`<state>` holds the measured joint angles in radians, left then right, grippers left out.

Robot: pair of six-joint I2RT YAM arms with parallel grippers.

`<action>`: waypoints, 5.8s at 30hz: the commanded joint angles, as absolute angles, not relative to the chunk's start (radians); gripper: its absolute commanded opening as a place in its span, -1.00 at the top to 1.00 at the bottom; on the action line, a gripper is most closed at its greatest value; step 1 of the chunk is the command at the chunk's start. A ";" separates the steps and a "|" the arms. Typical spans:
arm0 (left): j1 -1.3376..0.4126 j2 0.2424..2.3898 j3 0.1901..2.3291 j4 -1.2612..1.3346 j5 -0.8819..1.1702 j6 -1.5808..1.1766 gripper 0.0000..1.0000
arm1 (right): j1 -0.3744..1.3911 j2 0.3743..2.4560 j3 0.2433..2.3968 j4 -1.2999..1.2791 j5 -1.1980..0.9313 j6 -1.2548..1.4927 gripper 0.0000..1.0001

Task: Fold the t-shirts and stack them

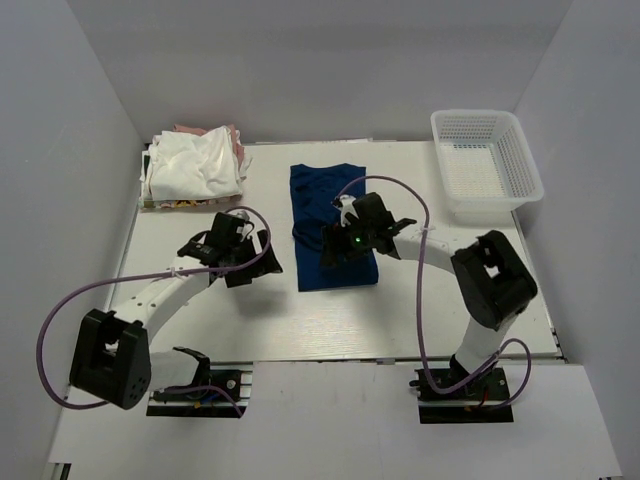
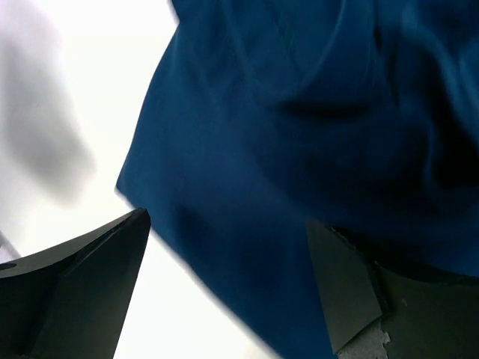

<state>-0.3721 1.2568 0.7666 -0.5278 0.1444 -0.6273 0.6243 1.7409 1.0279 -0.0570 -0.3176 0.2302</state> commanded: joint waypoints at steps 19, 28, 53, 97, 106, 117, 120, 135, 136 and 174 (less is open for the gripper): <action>-0.373 1.131 0.770 -0.583 0.135 -0.614 -1.00 | 0.584 2.008 1.390 0.293 0.184 0.330 -0.81; -0.394 1.268 0.752 -0.370 0.354 -0.561 -1.00 | 0.535 1.657 1.128 -0.128 0.149 0.466 -0.81; -0.534 1.718 0.821 -0.290 0.331 -0.529 0.03 | 0.439 1.577 0.678 -0.040 -0.323 0.456 -0.61; -0.580 1.462 1.256 -0.561 0.084 -0.523 1.00 | 0.396 1.436 1.190 -0.555 -0.465 0.422 1.00; -0.526 1.660 1.468 -0.571 0.072 -0.480 1.00 | 0.304 1.578 1.291 -0.555 -0.491 0.428 1.00; -0.445 1.890 1.658 -0.560 0.116 -0.462 1.00 | 0.222 1.775 1.449 -0.485 -0.522 0.434 1.00; -0.423 1.960 1.704 -0.560 0.147 -0.453 1.00 | 0.216 1.842 1.502 -0.457 -0.538 0.430 1.00; -0.299 2.195 1.971 -0.457 0.244 -0.416 -0.99 | 0.190 2.272 2.060 -0.420 -0.592 0.344 -0.80; -0.299 2.180 1.961 -0.457 0.244 -0.416 -0.99 | 0.195 2.237 2.037 -0.416 -0.583 0.336 -0.80; -0.480 1.620 0.881 -0.253 0.460 -0.491 -0.99 | 0.428 1.551 0.597 0.105 -0.549 0.444 -0.80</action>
